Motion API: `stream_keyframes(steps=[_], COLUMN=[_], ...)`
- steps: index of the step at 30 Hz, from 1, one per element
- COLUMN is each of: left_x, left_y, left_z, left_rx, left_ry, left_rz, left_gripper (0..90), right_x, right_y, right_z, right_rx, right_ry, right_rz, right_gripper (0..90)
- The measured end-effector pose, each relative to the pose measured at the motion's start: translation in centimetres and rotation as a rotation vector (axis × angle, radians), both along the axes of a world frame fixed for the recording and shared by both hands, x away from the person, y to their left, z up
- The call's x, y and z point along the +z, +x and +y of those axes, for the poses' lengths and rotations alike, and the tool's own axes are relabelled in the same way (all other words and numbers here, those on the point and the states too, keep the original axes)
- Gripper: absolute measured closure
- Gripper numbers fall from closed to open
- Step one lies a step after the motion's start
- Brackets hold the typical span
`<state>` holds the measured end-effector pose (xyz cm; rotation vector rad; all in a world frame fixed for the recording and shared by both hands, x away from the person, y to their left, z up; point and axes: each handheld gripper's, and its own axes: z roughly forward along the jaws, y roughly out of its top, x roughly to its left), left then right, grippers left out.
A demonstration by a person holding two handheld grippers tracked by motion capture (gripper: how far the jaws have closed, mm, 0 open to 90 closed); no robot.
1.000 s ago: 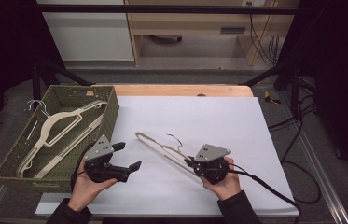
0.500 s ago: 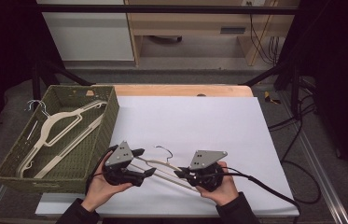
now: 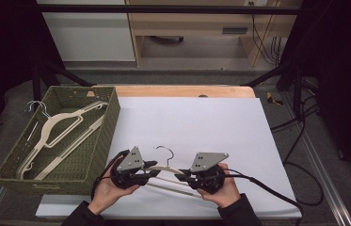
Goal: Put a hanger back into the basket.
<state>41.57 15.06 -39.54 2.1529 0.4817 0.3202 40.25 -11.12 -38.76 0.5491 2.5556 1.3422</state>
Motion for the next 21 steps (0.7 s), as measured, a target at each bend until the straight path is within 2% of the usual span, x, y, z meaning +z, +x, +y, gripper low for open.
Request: stream_keyframes(steps=[6,8,9,15,18,19,21], left_x=[0.2,0.3,0.3,0.4,0.6,0.6,0.7], left_y=[-0.7,-1.0,-1.0,-1.6,-1.9,-2.0,-1.8], left_z=[-0.4,-0.5,-0.6,-0.9,-1.0,-0.9,-0.7], left_rx=[-0.008,-0.007,-0.011,-0.037,-0.027,-0.015,-0.005], left_ry=[-0.019,-0.015,-0.018,-0.037,-0.039,-0.036,-0.052], left_rz=[0.044,0.035,0.040,0.068,0.058,0.049,0.055], left_gripper=[78.7,79.7,80.6,84.4,86.4,86.5,86.5], right_x=[0.1,0.0,-0.1,-0.1,0.0,0.1,0.3], right_y=[0.1,0.2,0.2,0.3,0.2,0.1,0.1], right_z=[-0.2,-0.2,-0.1,-0.3,-0.4,-0.5,-0.9], right_rx=[-0.097,-0.104,-0.113,-0.139,-0.150,-0.155,-0.159], right_ry=[-0.019,-0.018,-0.011,0.019,0.028,0.034,0.058], right_rz=[-0.053,-0.058,-0.062,-0.087,-0.124,-0.130,-0.137], right_gripper=[70.7,65.2,61.1,49.8,43.3,41.4,39.2])
